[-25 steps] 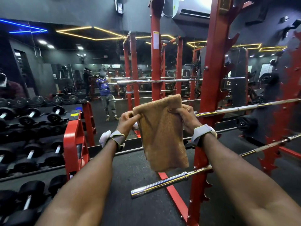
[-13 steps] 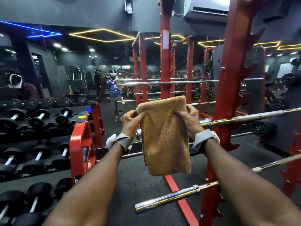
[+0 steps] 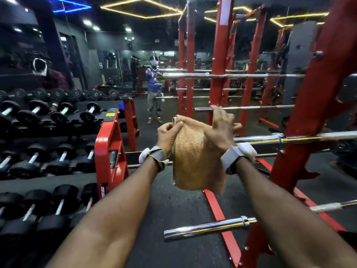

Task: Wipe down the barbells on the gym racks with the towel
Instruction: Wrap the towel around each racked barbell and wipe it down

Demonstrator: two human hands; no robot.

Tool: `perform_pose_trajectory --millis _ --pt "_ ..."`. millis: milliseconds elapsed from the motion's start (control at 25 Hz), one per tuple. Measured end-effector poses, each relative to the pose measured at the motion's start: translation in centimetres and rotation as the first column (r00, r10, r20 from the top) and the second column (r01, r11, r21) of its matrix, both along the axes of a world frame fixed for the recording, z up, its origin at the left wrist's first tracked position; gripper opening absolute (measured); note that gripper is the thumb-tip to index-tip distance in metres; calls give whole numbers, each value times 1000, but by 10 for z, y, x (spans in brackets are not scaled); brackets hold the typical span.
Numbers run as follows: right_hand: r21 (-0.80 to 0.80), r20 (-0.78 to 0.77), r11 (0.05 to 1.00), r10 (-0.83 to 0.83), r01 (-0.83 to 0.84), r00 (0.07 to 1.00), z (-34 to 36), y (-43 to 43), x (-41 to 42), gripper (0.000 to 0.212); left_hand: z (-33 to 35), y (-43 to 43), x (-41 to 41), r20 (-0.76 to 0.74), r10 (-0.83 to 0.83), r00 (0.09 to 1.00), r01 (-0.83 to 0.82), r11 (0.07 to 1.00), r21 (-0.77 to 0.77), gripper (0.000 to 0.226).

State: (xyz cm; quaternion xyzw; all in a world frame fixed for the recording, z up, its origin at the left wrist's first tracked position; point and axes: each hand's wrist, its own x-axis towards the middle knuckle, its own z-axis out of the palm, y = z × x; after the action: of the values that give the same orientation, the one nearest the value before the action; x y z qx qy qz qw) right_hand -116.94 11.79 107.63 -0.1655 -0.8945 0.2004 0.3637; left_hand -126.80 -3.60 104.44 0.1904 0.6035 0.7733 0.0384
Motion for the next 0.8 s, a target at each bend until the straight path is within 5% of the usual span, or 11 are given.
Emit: perform_pose_trajectory --millis 120,240,280,440,680,800 --pt "-10 33 960 281 -281 959 -21 -53 -9 48 1 0 -4 115 -159 980 153 986 66 11" --pt "466 143 883 -6 -62 990 -41 -73 -10 40 8 -3 -5 196 -150 969 132 986 100 18" --pt "515 171 854 -22 -71 985 -36 -72 -8 42 7 -1 -5 191 -126 974 108 989 102 22" --pt "325 382 937 -7 -127 924 -4 -61 -16 49 -2 11 -11 102 -140 985 138 990 30 25" --pt "500 15 860 -128 104 992 -57 -95 -14 32 -8 16 -17 130 -197 972 186 978 93 22" --pt "531 154 846 -35 -53 988 -34 -85 -16 38 -7 16 -17 170 -203 964 185 976 115 26"
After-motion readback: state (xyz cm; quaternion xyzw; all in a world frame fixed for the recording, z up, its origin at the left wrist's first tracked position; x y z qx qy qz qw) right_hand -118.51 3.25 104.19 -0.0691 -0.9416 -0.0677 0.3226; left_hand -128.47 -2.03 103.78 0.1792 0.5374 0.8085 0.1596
